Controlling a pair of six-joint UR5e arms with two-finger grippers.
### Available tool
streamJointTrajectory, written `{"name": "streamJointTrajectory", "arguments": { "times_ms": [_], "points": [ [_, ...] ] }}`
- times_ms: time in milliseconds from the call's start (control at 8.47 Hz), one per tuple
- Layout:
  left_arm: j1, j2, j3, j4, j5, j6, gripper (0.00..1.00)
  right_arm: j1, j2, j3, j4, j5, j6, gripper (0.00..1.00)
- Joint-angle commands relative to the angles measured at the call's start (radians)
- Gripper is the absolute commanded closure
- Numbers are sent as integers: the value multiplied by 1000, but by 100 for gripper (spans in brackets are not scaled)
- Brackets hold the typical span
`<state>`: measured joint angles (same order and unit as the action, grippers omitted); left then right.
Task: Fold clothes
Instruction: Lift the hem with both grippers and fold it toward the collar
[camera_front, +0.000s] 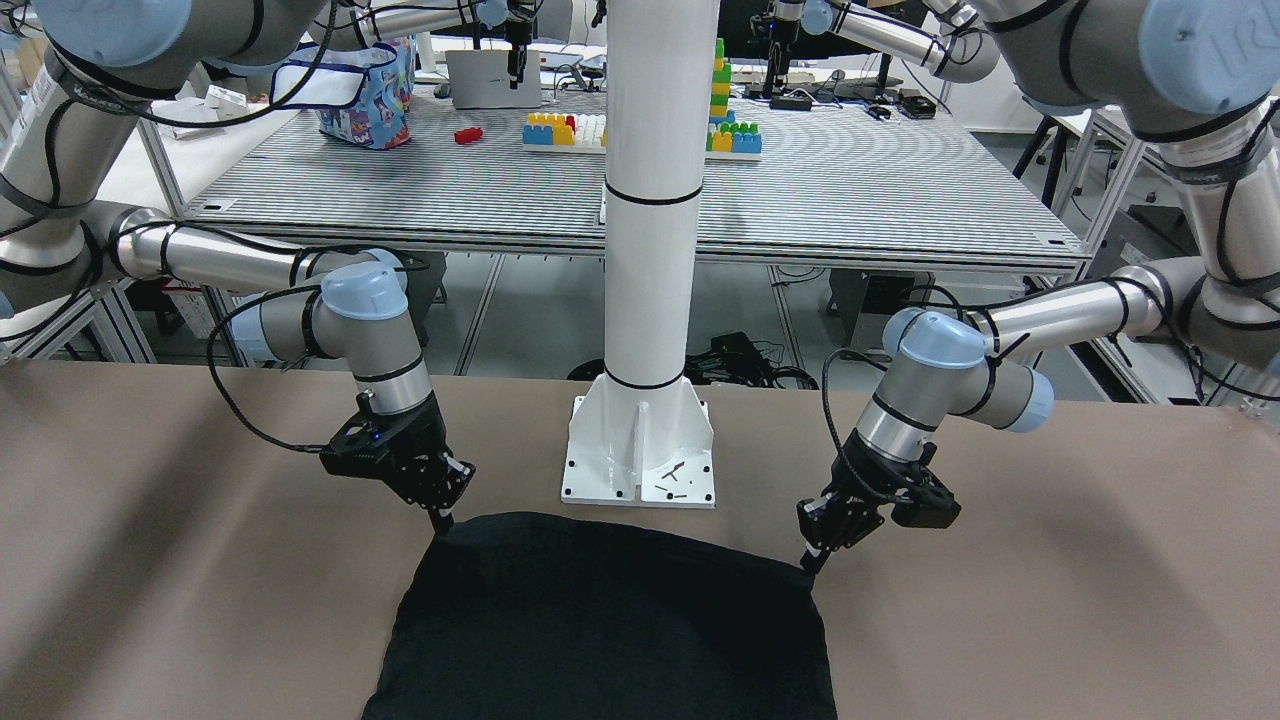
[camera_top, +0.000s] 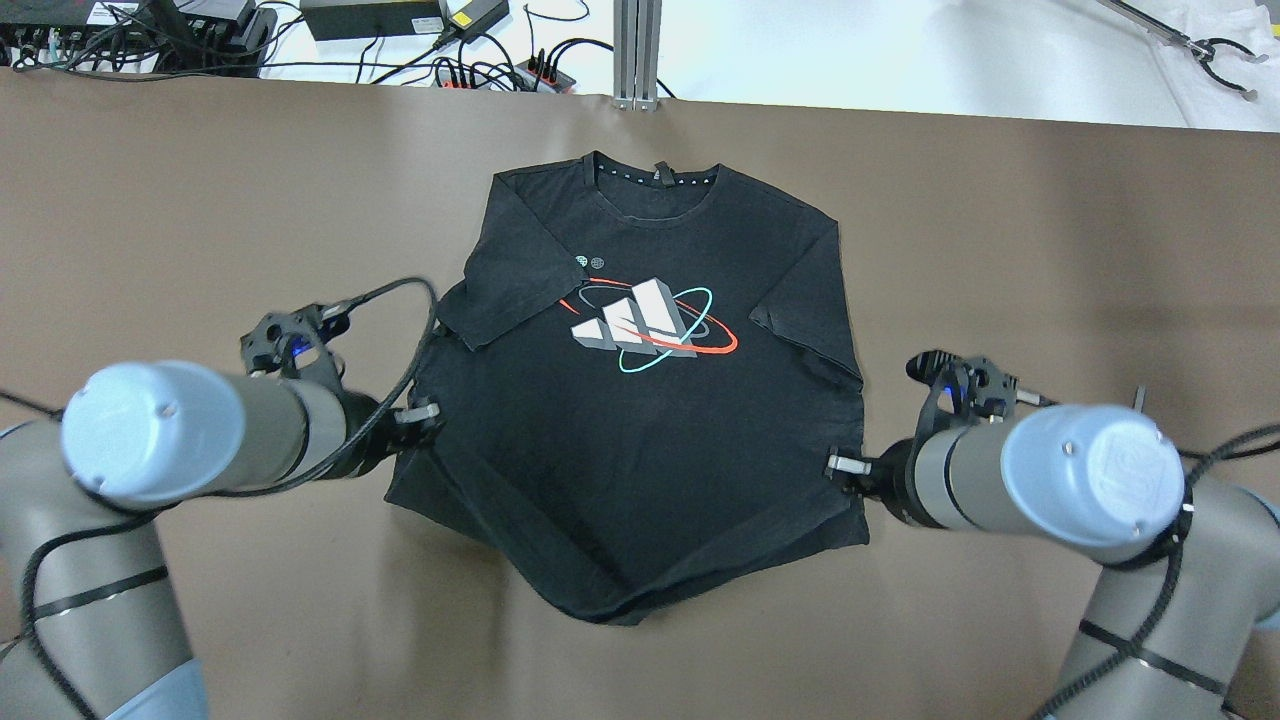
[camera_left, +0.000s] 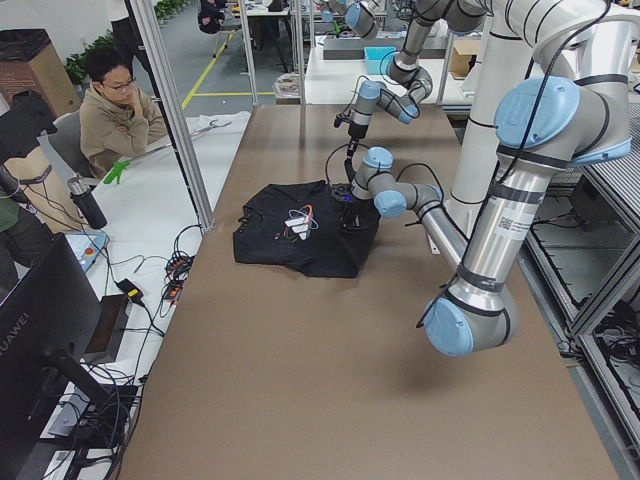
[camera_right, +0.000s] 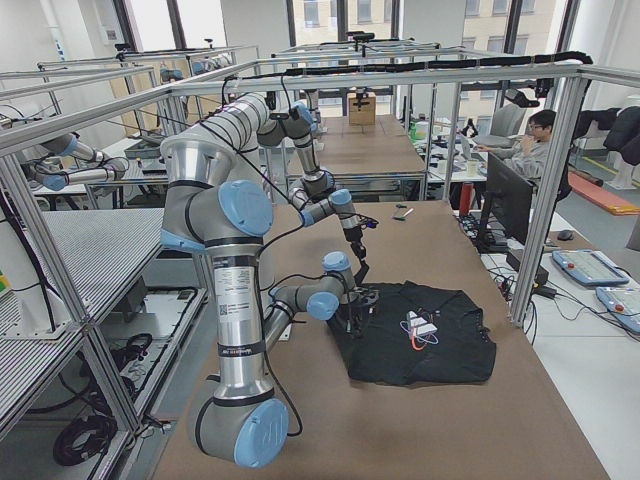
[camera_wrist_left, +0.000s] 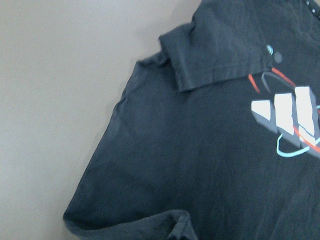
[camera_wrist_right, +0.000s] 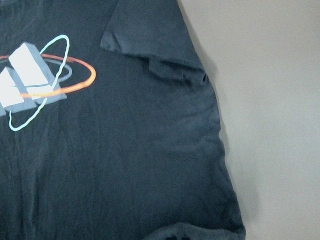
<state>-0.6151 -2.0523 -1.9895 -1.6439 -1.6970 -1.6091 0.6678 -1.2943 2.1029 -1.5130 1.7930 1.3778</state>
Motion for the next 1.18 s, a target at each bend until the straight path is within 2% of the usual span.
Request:
{"name": "streamJointTrajectory", "arguments": {
  "times_ms": [0,354,708,826,1062],
  "points": [
    [-154,-103,121,59,-85,121,100,189,137,-192,-23,11,-181,100],
    [-225,-104,133,23,-134,130,100,331,228,-338,-21,13,-339,100],
    [-271,-104,184,-22,-154,132,100,355,380,-557,3,9,-356,100],
    [-290,-121,264,-78,-173,133,100,364,403,-639,75,5,-371,100],
    [-307,-225,525,-242,-171,133,100,351,412,-739,181,2,-372,100]
  ]
}}
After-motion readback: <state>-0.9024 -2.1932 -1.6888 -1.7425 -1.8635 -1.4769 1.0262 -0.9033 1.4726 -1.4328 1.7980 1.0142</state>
